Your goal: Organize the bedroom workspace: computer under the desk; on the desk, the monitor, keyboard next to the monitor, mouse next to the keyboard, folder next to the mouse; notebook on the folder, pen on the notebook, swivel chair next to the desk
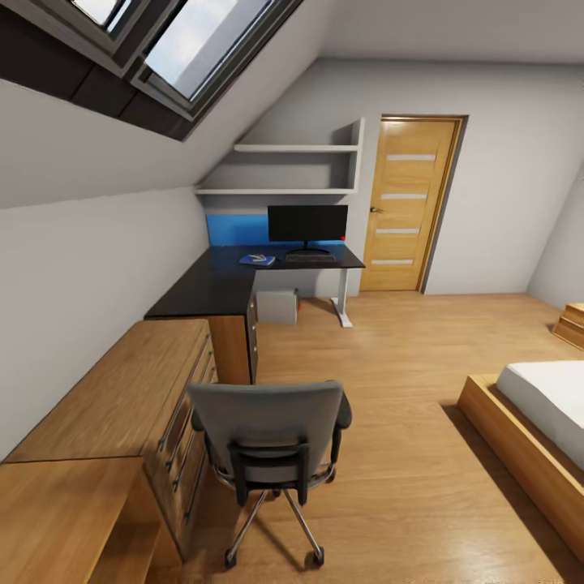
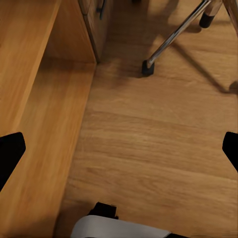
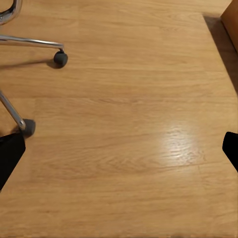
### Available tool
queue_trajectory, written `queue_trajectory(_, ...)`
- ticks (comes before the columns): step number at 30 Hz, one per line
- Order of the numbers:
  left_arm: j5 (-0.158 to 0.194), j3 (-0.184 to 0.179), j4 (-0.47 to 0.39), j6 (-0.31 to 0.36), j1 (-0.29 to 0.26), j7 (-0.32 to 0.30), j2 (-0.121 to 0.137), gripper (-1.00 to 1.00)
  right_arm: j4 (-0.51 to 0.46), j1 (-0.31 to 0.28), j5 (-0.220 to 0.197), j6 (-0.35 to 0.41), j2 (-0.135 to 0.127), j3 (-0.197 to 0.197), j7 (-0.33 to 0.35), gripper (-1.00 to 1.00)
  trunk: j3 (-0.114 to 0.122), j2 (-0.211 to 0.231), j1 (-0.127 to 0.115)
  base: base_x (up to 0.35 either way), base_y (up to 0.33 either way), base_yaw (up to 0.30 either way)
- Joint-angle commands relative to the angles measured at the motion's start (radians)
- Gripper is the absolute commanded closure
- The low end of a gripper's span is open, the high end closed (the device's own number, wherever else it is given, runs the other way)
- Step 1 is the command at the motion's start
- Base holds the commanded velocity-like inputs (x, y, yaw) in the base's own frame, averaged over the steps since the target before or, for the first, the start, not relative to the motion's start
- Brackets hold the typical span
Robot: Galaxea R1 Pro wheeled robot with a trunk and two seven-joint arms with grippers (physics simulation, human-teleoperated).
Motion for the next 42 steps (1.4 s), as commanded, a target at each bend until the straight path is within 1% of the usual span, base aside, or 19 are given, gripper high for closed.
queue_trajectory(1,0.004,-0.009,0.0,-0.003,-0.001,0.008,0.0,-1.0,0.002,-0.001,-0.006,-0.003,0.0,0.009,-0.003,-1.0,-0.004,-0.008,0.004,-0.212,0.0,0.0)
queue_trajectory(7,0.004,-0.009,-0.001,-0.004,-0.001,0.009,0.001,-1.0,0.002,-0.001,-0.006,-0.002,0.001,0.009,-0.003,-1.0,-0.023,-0.05,0.027,-0.115,0.0,0.0)
queue_trajectory(19,0.004,-0.009,-0.001,-0.005,-0.001,0.009,0.0,-1.0,0.002,-0.001,-0.005,-0.001,0.002,0.01,-0.002,-1.0,-0.061,-0.134,0.073,-0.017,0.0,0.0)
queue_trajectory(27,0.008,-0.009,0.0,-0.002,-0.001,0.005,0.001,-1.0,0.002,-0.001,-0.005,0.0,0.0,0.009,0.038,-1.0,-0.086,-0.19,0.103,0.0,0.0,0.0)
queue_trajectory(29,0.008,-0.009,0.0,-0.002,-0.001,0.004,0.001,-1.0,0.002,-0.001,-0.005,0.0,0.0,0.009,0.038,-1.0,-0.092,-0.204,0.111,0.0,0.0,0.0)
queue_trajectory(31,0.007,-0.009,-0.032,0.012,-0.02,0.006,0.001,-1.0,0.001,-0.001,-0.006,0.001,0.001,0.009,0.039,-1.0,-0.098,-0.218,0.119,0.0,0.0,0.0)
queue_trajectory(33,0.007,-0.009,-0.06,0.064,-0.043,0.009,0.001,-1.0,-0.002,-0.001,-0.008,0.001,0.001,0.009,0.039,-1.0,-0.105,-0.232,0.126,0.0,0.0,0.0)
queue_trajectory(34,0.007,-0.008,-0.073,0.129,-0.067,0.009,0.001,-1.0,-0.006,-0.001,-0.008,0.0,0.001,0.008,0.039,-1.0,-0.108,-0.239,0.13,0.0,0.0,0.0)
queue_trajectory(36,0.007,-0.008,-0.078,0.173,-0.086,0.009,0.001,-1.0,-0.009,-0.001,-0.008,-0.002,0.001,0.007,0.039,-1.0,-0.114,-0.253,0.138,0.0,0.0,0.0)
queue_trajectory(37,0.007,-0.007,-0.081,0.214,-0.105,0.008,0.0,-1.0,-0.015,-0.001,-0.009,-0.003,0.001,0.007,0.038,-1.0,-0.117,-0.26,0.142,0.0,0.0,0.0)
queue_trajectory(41,0.008,-0.007,-0.085,0.28,-0.144,0.005,-0.006,-1.0,-0.052,-0.001,-0.013,-0.001,0.0,0.004,0.037,-1.0,-0.13,-0.288,0.157,0.0,0.0,0.0)
queue_trajectory(42,0.009,-0.007,-0.086,0.313,-0.165,0.004,-0.01,-1.0,-0.081,-0.001,-0.015,0.001,0.0,0.004,0.036,-1.0,-0.133,-0.295,0.161,0.0,0.0,0.0)
